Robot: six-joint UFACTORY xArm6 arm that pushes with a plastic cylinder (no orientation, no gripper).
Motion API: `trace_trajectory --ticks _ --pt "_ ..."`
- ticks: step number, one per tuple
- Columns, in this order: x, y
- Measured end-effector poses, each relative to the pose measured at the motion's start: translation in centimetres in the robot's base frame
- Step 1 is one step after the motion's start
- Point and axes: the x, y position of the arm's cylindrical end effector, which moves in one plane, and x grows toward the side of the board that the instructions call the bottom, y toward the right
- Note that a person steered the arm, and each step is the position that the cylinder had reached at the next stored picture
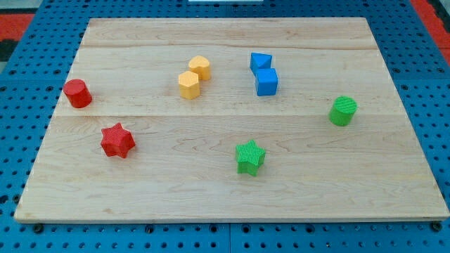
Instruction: Point your arm at red circle
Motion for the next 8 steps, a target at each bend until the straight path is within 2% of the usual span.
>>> trace_trajectory --ticks 8 --pt "-0.24 -0.01"
